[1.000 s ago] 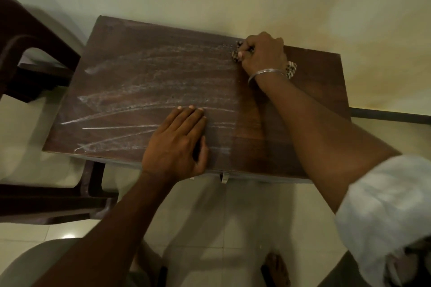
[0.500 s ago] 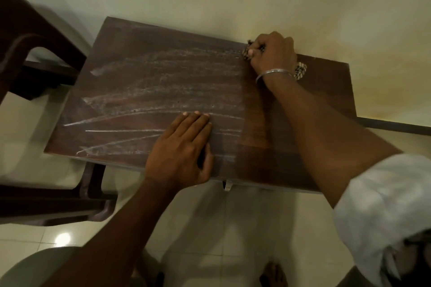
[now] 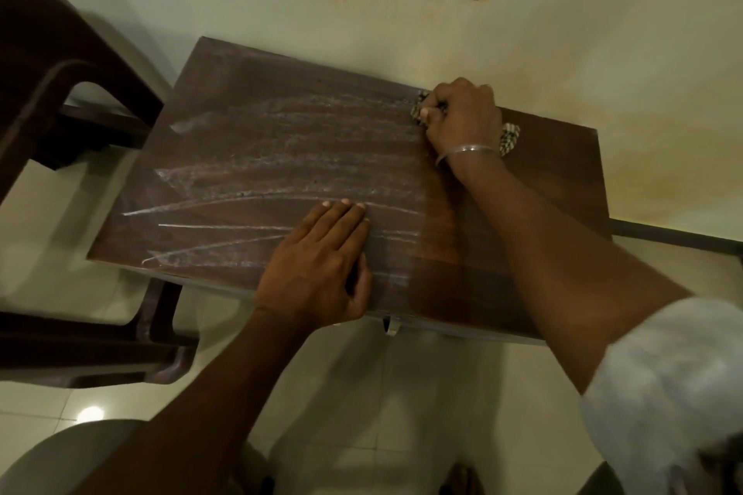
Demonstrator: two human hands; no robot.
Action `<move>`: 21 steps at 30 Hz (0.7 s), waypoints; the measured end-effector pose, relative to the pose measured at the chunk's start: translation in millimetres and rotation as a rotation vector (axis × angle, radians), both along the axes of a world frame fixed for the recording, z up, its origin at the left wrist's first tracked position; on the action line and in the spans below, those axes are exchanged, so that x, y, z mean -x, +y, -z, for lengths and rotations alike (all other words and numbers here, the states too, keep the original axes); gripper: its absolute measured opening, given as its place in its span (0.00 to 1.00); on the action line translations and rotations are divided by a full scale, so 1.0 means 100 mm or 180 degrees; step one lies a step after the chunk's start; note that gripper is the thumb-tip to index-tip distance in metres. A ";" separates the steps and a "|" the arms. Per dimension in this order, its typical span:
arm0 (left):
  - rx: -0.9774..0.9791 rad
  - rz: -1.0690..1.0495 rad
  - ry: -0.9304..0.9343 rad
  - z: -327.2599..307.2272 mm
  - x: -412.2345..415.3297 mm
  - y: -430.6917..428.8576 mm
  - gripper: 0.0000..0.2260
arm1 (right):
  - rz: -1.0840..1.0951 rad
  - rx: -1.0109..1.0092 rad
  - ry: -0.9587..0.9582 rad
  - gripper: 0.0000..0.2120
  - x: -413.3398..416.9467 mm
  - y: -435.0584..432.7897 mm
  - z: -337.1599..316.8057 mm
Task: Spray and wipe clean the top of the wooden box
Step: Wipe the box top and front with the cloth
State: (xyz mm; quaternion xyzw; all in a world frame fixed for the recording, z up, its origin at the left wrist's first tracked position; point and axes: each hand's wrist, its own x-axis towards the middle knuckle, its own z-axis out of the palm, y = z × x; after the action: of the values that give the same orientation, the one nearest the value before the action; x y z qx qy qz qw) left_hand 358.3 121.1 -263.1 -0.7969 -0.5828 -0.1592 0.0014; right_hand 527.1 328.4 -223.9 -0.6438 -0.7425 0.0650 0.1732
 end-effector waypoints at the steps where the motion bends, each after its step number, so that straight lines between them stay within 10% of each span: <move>1: -0.0005 0.0005 -0.0014 0.00 0.00 0.00 0.24 | -0.0044 -0.0027 0.0013 0.06 0.01 -0.10 0.02; 21: 0.0279 0.0194 0.0075 -0.02 0.05 0.02 0.24 | 0.0017 0.0265 0.0058 0.05 0.15 -0.24 -0.05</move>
State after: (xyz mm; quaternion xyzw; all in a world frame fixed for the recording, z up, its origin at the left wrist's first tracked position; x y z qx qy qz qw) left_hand 352.9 123.4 -260.9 -0.8154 -0.5645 -0.1241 -0.0316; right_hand 512.6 304.5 -219.1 -0.6518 -0.7358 0.1012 0.1533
